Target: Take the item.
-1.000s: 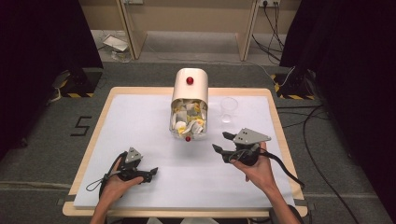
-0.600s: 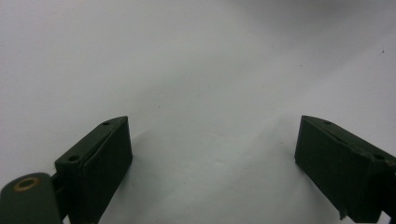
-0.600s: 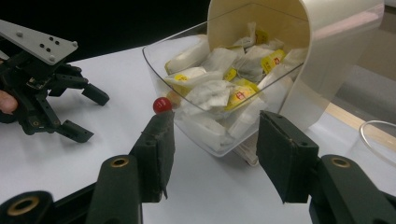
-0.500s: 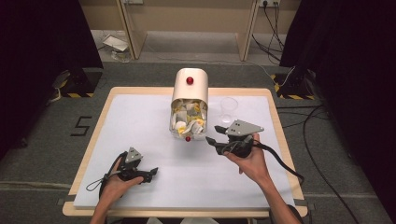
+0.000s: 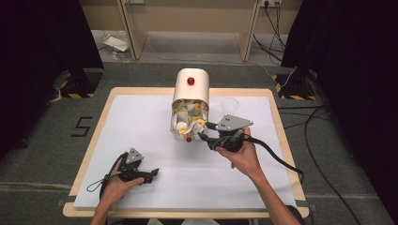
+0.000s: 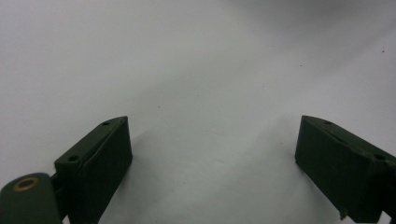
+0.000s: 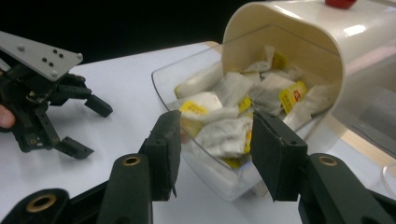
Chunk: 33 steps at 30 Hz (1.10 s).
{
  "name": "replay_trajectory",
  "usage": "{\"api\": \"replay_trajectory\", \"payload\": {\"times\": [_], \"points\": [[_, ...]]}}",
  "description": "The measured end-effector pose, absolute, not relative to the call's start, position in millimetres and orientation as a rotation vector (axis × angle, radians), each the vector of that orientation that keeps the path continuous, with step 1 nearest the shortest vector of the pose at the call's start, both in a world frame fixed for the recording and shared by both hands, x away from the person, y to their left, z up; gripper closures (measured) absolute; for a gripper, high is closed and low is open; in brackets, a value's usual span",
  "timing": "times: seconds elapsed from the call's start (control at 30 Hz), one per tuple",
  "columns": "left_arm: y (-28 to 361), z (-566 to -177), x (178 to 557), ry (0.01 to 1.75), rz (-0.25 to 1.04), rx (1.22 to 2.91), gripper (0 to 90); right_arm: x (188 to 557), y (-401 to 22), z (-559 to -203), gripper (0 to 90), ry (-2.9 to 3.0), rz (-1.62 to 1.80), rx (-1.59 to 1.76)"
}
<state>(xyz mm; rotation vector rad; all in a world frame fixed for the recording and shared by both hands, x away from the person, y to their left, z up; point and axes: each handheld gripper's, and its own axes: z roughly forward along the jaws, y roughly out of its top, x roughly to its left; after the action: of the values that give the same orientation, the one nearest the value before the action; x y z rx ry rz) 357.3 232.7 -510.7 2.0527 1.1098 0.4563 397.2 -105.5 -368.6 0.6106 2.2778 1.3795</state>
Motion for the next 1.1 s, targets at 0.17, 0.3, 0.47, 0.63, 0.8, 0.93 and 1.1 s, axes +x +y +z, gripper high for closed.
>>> {"api": "replay_trajectory", "payload": {"times": [0.17,0.3,0.47,0.63,0.8,0.93,1.1], "points": [[233,-511,357,1.11,0.455,2.052,10.0,405,-94,-367,55.3,2.282,1.357,0.598],[233,-511,357,1.11,0.456,2.053,10.0,411,-90,-368,55.5,2.285,1.352,0.602],[233,-511,357,1.109,0.454,2.053,10.0,419,-83,-371,55.6,2.3,1.324,0.616],[233,-511,357,1.109,0.454,2.052,9.9,424,-76,-374,55.4,2.321,1.285,0.619],[233,-510,357,1.108,0.462,2.053,9.9,428,-72,-377,55.4,2.337,1.25,0.645],[233,-510,358,1.108,0.462,2.055,9.8,430,-72,-379,55.4,2.342,1.199,0.661],[233,-510,358,1.107,0.461,2.054,9.6,432,-72,-381,60.3,2.362,1.196,0.667]]}}
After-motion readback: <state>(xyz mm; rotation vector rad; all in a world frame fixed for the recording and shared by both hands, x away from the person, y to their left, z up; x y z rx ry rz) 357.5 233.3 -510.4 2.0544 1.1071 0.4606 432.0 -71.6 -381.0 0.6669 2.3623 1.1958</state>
